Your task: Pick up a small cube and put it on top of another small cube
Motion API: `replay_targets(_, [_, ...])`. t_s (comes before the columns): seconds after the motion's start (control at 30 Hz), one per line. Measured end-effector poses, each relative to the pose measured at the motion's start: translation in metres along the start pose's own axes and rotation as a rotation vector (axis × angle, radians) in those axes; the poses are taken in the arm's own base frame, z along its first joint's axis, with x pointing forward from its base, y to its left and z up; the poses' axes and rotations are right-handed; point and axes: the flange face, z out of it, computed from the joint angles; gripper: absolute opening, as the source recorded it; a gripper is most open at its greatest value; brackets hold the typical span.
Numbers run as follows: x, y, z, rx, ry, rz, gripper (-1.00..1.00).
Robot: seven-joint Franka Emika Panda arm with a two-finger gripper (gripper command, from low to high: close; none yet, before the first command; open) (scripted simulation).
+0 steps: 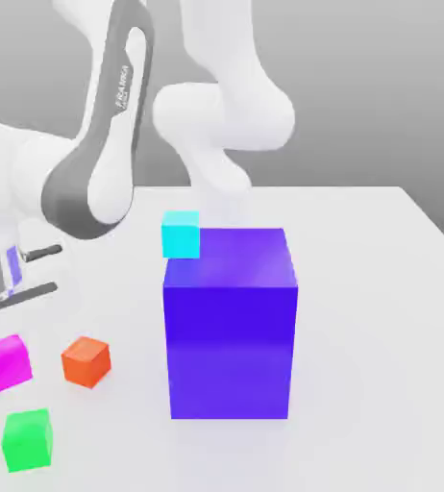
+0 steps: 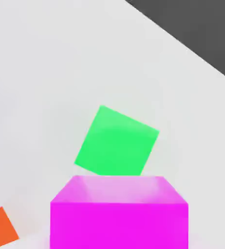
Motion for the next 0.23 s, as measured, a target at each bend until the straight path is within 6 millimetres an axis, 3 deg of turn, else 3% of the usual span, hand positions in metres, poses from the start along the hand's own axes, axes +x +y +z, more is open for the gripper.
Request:
replay_targets(0.1, [0.003,-0.002,0.037,0.000,0.000,-0.016,-1.00])
replay_targets(0.13, [0.003,-0.002,0.046,0.001,0.000,-0.017,1.00])
replay_targets(0.23, [0.003,-0.002,0.046,0.001,0.000,-0.017,1.00])
